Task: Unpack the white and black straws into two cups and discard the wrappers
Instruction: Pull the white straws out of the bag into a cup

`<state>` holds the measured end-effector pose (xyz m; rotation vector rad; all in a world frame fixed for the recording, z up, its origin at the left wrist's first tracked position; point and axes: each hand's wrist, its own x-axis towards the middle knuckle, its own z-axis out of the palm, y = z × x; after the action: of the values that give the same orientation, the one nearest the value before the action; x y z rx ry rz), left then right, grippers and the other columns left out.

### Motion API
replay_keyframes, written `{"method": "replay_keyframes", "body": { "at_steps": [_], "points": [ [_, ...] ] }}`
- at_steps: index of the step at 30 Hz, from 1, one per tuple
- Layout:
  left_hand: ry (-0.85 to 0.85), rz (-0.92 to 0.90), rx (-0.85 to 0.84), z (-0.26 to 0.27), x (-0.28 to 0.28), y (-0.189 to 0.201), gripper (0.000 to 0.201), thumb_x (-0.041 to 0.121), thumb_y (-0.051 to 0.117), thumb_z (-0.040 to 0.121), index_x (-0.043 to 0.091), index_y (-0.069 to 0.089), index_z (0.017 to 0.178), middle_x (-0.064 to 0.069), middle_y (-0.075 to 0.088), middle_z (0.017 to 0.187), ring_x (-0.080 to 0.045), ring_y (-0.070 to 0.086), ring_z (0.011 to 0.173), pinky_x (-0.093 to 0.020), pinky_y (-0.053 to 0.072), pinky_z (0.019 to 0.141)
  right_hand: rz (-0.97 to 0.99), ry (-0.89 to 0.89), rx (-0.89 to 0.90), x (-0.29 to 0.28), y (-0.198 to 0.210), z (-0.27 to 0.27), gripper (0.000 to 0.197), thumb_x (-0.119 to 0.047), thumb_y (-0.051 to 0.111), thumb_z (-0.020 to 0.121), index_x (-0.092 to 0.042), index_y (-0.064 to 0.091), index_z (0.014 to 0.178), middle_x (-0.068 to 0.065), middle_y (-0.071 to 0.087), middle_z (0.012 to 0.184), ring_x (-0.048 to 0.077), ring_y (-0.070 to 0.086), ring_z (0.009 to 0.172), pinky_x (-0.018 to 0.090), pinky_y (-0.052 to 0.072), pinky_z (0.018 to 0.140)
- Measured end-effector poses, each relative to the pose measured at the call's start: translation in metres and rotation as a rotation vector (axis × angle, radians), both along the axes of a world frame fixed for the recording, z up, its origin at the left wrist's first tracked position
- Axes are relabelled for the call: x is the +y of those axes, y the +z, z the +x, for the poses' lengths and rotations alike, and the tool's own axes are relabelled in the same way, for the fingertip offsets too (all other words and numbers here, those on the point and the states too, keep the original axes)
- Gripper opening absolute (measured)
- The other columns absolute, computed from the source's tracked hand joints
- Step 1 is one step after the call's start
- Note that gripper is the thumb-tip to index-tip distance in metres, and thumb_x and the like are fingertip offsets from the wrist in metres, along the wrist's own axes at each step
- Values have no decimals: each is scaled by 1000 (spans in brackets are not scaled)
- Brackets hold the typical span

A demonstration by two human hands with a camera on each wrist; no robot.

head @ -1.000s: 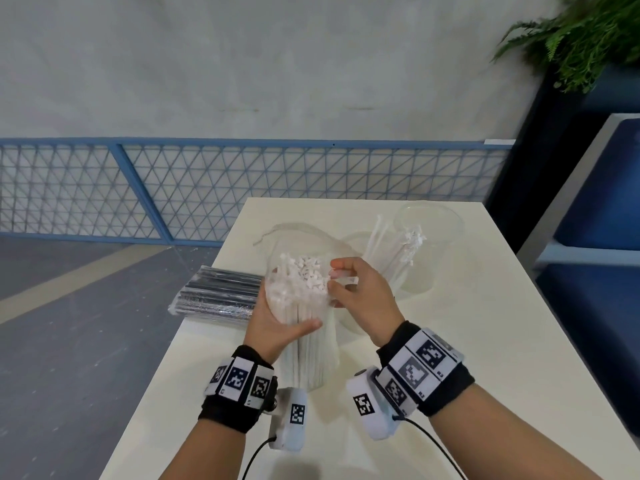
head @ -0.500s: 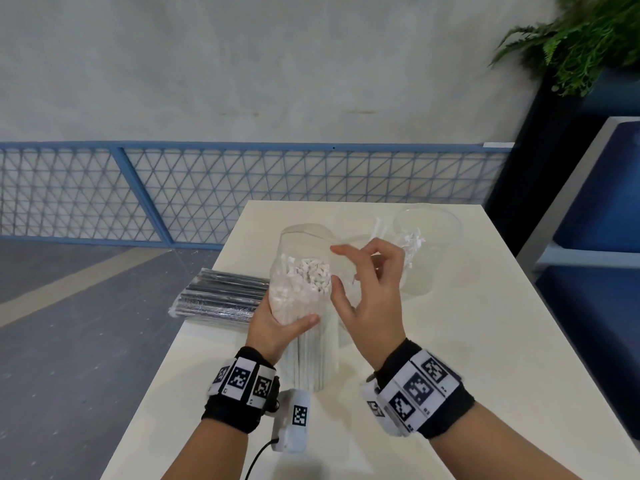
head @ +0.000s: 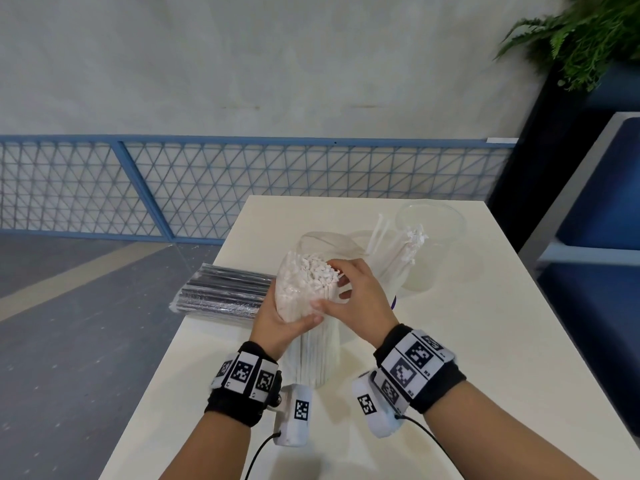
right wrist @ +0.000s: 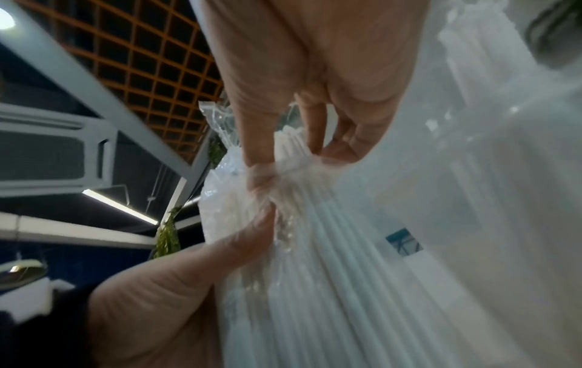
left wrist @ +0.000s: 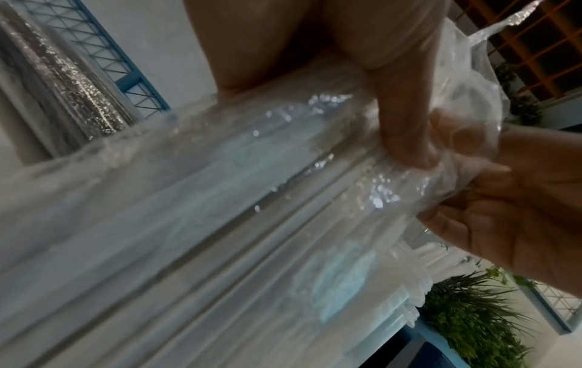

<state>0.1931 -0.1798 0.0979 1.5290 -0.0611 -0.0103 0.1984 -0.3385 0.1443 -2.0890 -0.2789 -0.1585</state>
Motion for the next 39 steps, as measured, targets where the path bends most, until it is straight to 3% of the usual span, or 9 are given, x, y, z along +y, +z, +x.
{"method": "replay_keyframes", "body": {
  "at_steps": [3, 8, 13, 17, 21, 27, 33, 37, 39],
  "points": [
    [-26, 8, -9, 1, 1, 0, 81, 17, 85, 49, 23, 48, 121, -5, 63, 118, -14, 62, 108, -24, 53, 82, 8, -12, 10, 1, -6, -2, 60, -26, 78, 73, -15, 52, 126, -1, 45, 109, 9, 49, 82, 7, 42, 73],
    [-52, 35, -10, 1, 1, -2, 88, 23, 86, 45, 23, 46, 123, -6, 62, 119, -17, 60, 112, -34, 51, 91, -26, -30, 61, 3, -7, 1, 47, -27, 72, 76, -11, 55, 118, -1, 46, 107, 9, 49, 79, 6, 37, 68],
    [-34, 113, -25, 0, -5, 0, 81, 29, 86, 38, 40, 48, 109, 9, 62, 112, 0, 59, 105, -18, 49, 83, 50, -97, -51, 4, -16, 0, 35, -27, 66, 76, -4, 62, 102, 1, 48, 99, 15, 54, 86, 10, 38, 71],
    [-2, 148, -36, 2, -7, 2, 79, 28, 88, 40, 41, 49, 108, 10, 63, 112, -1, 58, 108, -24, 48, 90, 64, -96, -123, 5, -19, 1, 40, -38, 56, 78, -2, 63, 96, 0, 46, 94, 11, 52, 79, 12, 38, 73],
    [23, 167, -46, 3, -14, 1, 73, 17, 89, 50, 36, 51, 109, 9, 64, 109, 4, 61, 100, -19, 49, 84, 231, -154, -148, 3, -7, 6, 12, -25, 63, 81, -15, 56, 80, 1, 47, 89, 11, 52, 74, 6, 38, 67],
    [48, 211, -37, 5, -14, 3, 69, 8, 85, 58, 29, 49, 113, 12, 63, 106, 14, 59, 91, -3, 45, 75, 385, -196, -288, -10, 42, 15, 34, -12, 65, 85, -31, 42, 70, 9, 51, 80, -2, 50, 65, 7, 37, 63],
    [56, 202, 2, 7, -14, 3, 70, 12, 87, 54, 32, 50, 110, 4, 64, 110, -12, 59, 105, -30, 48, 90, 557, -148, -241, -13, 60, 13, 6, -43, 63, 79, -40, 60, 75, 22, 60, 95, 20, 63, 84, 22, 47, 80],
    [70, 187, 8, 6, -11, 3, 82, 33, 86, 45, 25, 52, 119, 2, 65, 113, -13, 60, 109, -36, 48, 95, 518, -10, -55, -13, 49, 4, 31, -26, 76, 74, -34, 54, 94, -9, 64, 89, -3, 63, 81, 15, 50, 73],
    [75, 186, 18, 5, -11, 4, 84, 33, 86, 46, 23, 51, 122, 2, 65, 114, -13, 60, 109, -40, 48, 97, 416, -15, 37, -10, 34, 0, 35, -18, 77, 73, -26, 58, 101, -9, 66, 93, -3, 63, 85, 14, 50, 72]
  ]
}}
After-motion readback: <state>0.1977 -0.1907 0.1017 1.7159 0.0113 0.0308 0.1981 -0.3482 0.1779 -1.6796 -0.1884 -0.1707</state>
